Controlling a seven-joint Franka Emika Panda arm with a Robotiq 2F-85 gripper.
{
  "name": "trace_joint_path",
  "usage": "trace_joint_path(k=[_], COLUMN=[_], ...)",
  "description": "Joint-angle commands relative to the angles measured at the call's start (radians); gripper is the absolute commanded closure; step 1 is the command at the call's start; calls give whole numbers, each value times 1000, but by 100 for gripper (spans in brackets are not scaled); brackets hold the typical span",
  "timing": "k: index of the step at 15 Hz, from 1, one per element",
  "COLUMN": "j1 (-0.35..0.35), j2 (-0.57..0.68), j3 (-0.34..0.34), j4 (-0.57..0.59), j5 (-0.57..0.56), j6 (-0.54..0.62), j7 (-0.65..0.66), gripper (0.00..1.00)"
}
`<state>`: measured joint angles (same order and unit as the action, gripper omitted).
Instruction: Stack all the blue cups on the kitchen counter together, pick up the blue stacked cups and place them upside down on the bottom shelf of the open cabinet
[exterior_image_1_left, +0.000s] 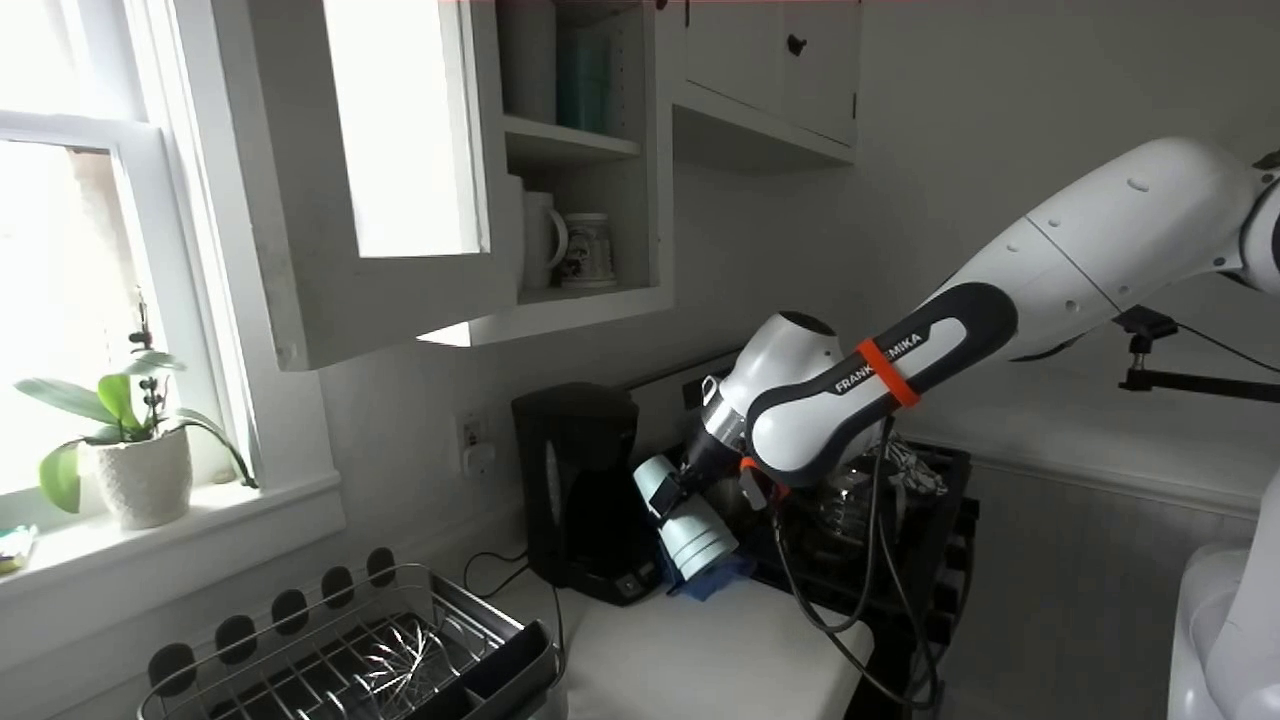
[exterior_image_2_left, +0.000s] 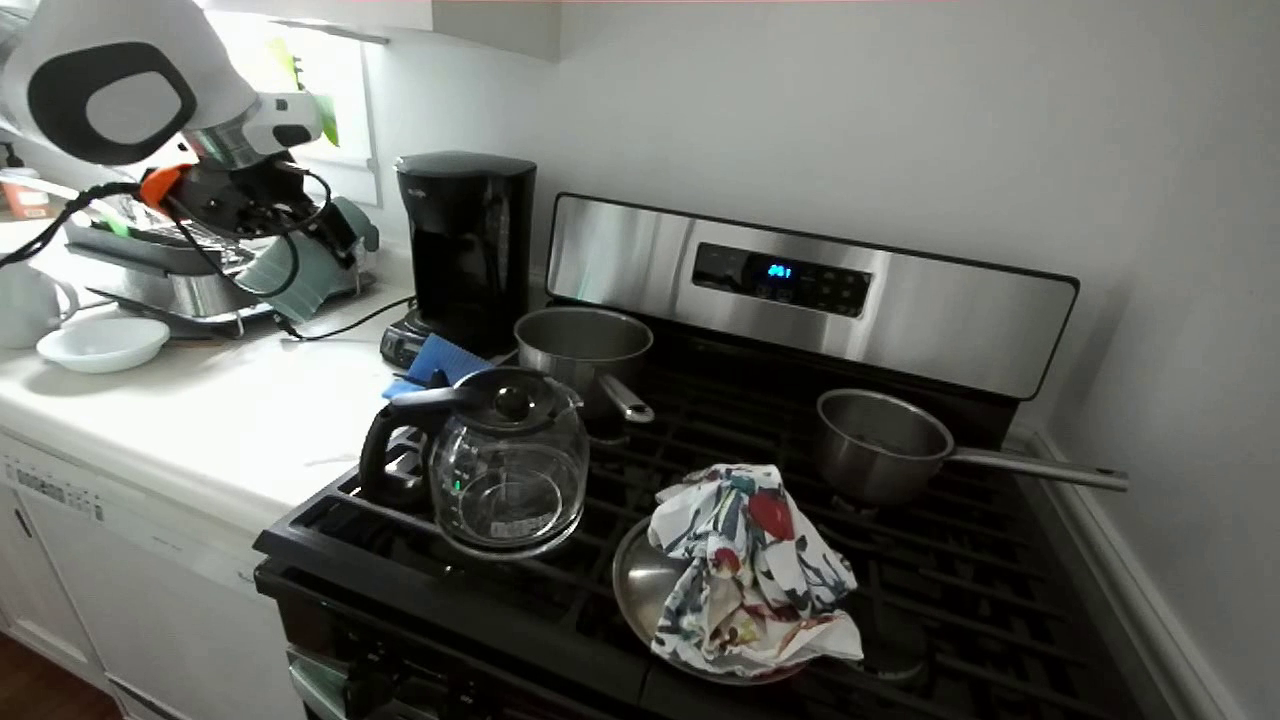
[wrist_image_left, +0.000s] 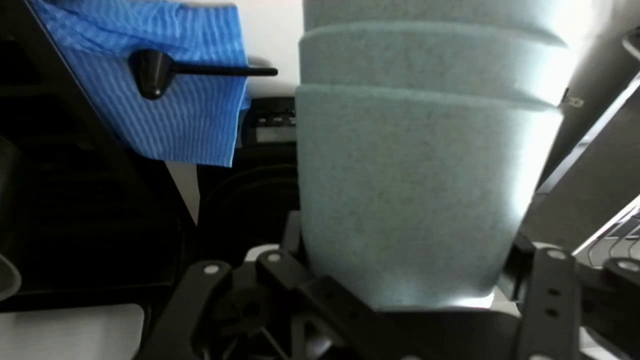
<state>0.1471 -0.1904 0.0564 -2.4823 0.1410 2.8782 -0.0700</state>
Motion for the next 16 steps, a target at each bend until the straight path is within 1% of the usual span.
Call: trace_joint_path(k=[1,3,6,8,9,10,14,15,16], j1=[78,117,138,132,156,123,137,137,119], j2=[-85,-114,-157,-184,-192,-145,-167,-167,-176], j3=[-44,-62,-73,-75,-100,-64,-85,-85,-70], j4=[-65,-75,-71,-60,-49,-44,-44,-44,-46], j5=[116,138,110,93,108,94,94,94,79], j6=[123,174,215,204,169,194,182,182,204], j7=[-131,-177,-202,-205,-226,-185,-202,-202,-197], gripper=[40,40,40,40,40,15,15,40,40])
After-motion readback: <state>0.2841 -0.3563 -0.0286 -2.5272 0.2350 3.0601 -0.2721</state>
